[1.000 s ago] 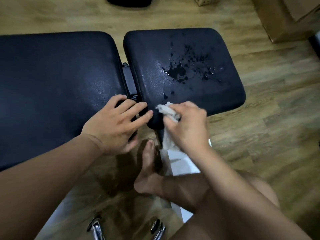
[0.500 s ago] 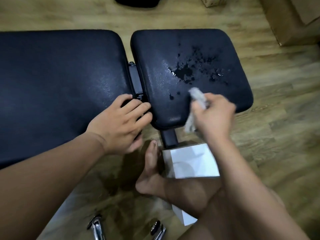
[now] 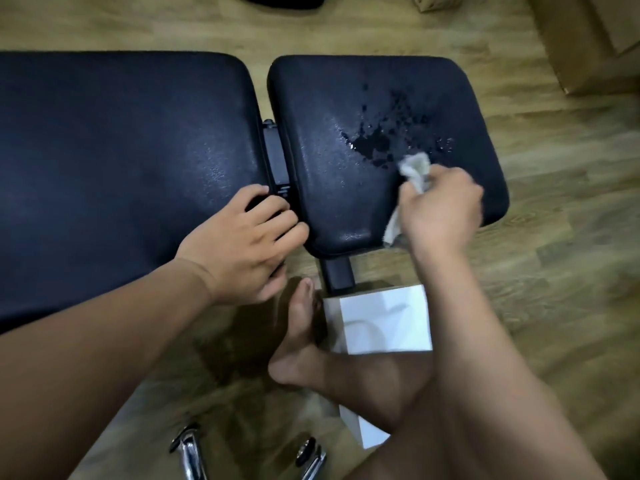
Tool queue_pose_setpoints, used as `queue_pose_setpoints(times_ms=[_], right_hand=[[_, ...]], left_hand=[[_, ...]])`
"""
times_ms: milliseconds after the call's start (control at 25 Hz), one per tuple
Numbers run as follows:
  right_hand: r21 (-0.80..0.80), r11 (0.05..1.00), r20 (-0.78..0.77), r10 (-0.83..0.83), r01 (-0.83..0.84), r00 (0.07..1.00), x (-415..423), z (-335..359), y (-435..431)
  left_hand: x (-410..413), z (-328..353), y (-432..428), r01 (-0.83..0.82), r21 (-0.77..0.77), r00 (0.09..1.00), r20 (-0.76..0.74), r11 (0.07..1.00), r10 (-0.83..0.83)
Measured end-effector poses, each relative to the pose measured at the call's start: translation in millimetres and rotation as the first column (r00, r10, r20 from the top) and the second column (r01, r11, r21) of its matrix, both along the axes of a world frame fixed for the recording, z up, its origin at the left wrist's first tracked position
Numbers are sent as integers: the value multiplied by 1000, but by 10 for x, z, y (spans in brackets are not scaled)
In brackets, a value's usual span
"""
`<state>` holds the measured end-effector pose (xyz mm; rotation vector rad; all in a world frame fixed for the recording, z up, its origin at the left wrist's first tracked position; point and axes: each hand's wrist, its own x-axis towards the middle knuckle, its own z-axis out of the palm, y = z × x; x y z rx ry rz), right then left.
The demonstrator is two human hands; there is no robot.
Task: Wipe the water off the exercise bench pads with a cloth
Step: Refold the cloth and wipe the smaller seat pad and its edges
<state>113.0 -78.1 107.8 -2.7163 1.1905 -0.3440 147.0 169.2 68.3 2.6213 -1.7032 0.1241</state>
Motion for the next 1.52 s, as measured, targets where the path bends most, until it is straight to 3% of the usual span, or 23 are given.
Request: queue_pose_setpoints(times_ms=[40,120,200,280,400,480,560,640,720,800,880,960,1080,1160,1240,1360,1440,1520], right_hand=[[5,992,43,125,-125,991,19,-27,222],[171,869,115,451,-465,885,-31,-74,766],[188,770,147,591,-609,793,-109,-112,799],[113,856,122,492,-505,862,-114,-121,280],[64,989,66,126,-130,990,-150,-92,-812],[86,993,97,-86,78,992,-173,-49,-1275],[80,991,132,-118,108,984,-128,-66,-1230],[101,995,179,-15,-4,984,-65,-110,-736],[127,960,241,215,-251,946,-80,-184,35],[143,853,251,459,-502,852,-184,-213,738],[120,766,245,593,-631,767,-238,-239,881],[111,815,190,545,-569,817,-219,-253,426],[78,980,95,175,-183,980,-171,-142,-735],[48,995,36,-84,82,996,-138,-26,-1297],[90,986,46,-147,142,988,-63,8,-1259],[113,980,125,151,-166,981,17,-81,-215],[87,868,134,475,-488,869,-13,-95,661],[125,761,128,624,-637,770,-39,-75,964]], left_hand=[[-4,-3,11,4,-4,1000,3,1000,-3],[-10,-10,14,17,-46,1000,5,999,-17],[-13,-21,2,23,-64,1000,0,998,-23],[-6,-18,-11,9,-43,1000,-2,999,-9],[11,-16,-2,10,-41,1000,-8,999,-10],[7,-19,4,9,-38,1000,-6,999,-9],[4,-26,-4,10,-49,1000,-3,999,-11],[5,-30,-6,16,-63,1000,2,998,-16],[16,-23,-3,19,-65,1000,8,998,-18],[10,-18,-4,19,-74,1000,4,997,-19],[5,-18,-8,20,-82,1000,2,996,-20],[8,-25,-9,18,-67,1000,5,998,-18],[-3,-23,-14,11,-55,1000,4,998,-11],[-3,-10,-12,4,-53,1000,1,999,-4],[-12,-13,-11,2,-53,1000,-8,999,-2],[-2,-15,-15,7,-53,1000,-4,999,-7],[7,-25,-19,7,-55,1000,0,998,-7],[7,-31,-19,10,-65,1000,1,998,-10]])
